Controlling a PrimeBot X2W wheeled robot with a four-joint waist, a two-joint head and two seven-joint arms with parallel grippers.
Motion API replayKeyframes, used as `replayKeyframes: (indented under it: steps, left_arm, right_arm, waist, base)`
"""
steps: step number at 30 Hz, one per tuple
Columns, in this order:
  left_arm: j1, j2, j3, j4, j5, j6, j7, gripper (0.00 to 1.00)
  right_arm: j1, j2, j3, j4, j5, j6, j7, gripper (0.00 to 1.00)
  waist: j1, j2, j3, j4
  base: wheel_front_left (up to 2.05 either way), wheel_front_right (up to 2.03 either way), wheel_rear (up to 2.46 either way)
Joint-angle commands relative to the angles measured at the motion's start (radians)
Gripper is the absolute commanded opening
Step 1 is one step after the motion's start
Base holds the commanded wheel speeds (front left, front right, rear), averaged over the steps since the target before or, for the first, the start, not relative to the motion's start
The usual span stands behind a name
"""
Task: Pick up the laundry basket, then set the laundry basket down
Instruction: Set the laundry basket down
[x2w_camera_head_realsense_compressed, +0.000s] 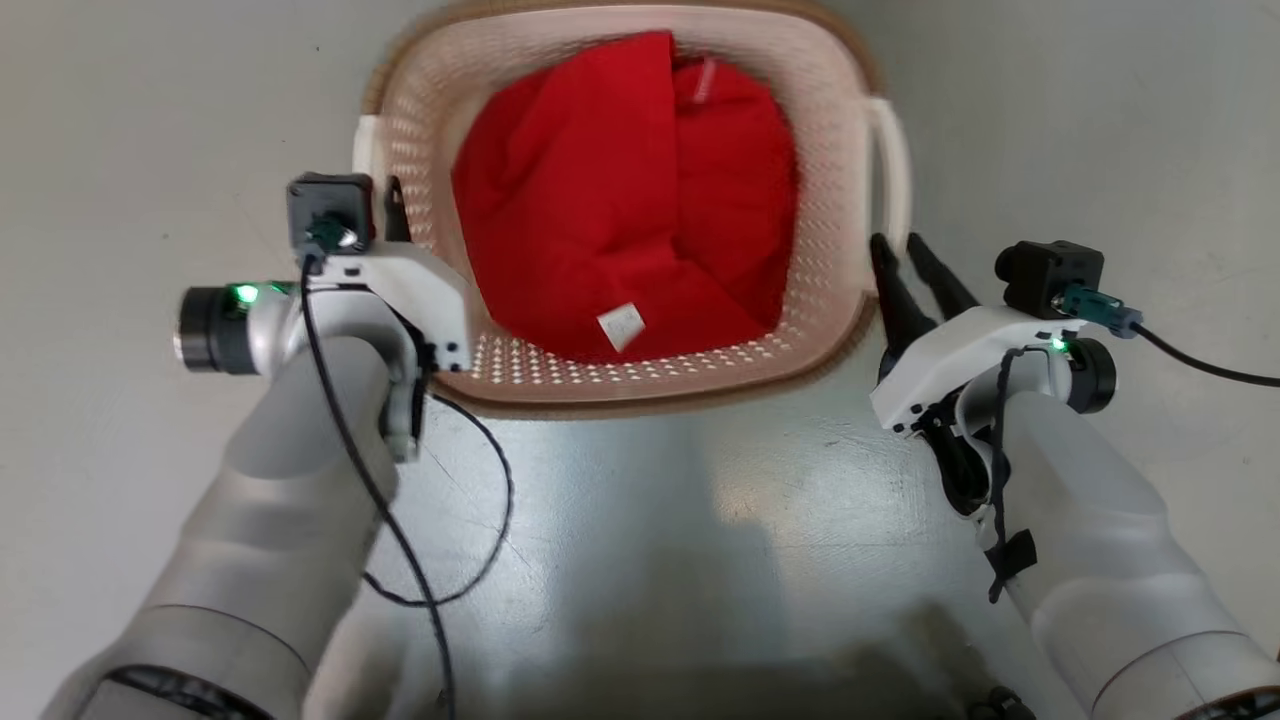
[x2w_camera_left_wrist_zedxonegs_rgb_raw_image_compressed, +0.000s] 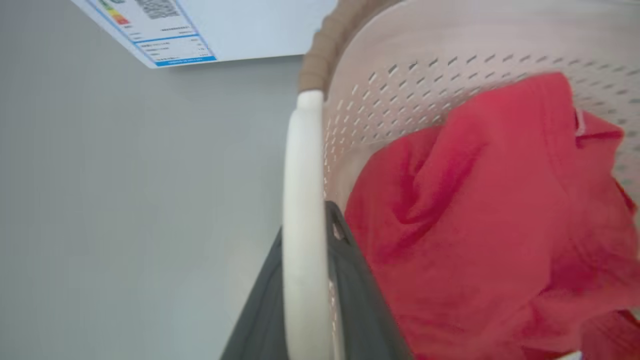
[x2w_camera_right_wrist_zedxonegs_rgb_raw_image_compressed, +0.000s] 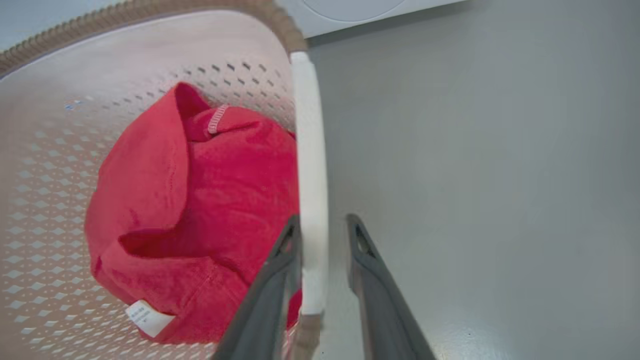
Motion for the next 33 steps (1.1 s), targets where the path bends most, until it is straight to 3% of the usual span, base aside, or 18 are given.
replayKeyframes:
  steps: [1, 2, 3, 33]
  left_arm:
    - [-0.015, 0.054, 0.033, -0.002, 0.01, 0.016, -0.006, 0.48]
    - [-0.015, 0.052, 0.035, -0.004, 0.014, 0.015, -0.006, 0.83]
    - [-0.014, 0.051, 0.038, -0.006, 0.018, 0.016, -0.006, 1.0]
    - [0.029, 0.016, 0.141, -0.021, 0.103, -0.01, -0.006, 1.0]
  right_arm:
    - [0.022, 0.012, 0.007, 0.0, 0.007, 0.006, -0.014, 1.0]
    - [0.019, 0.012, 0.003, 0.003, 0.006, 0.006, -0.014, 1.0]
    - [0.017, 0.012, -0.002, 0.005, 0.003, 0.006, -0.014, 1.0]
    - [0.034, 0.012, -0.017, -0.03, -0.005, 0.006, -0.014, 1.0]
  waist:
    - [-0.0001, 0.0, 0.004, 0.0]
    - [-0.0001, 0.0, 0.007, 0.0]
    - [-0.0001, 0.0, 0.009, 0.0]
    - [-0.0001, 0.0, -0.034, -0.004]
  base:
    - [0.0, 0.0, 0.0]
    - [0.0, 0.0, 0.0]
    - [0.0, 0.0, 0.0]
    - [0.0, 0.0, 0.0]
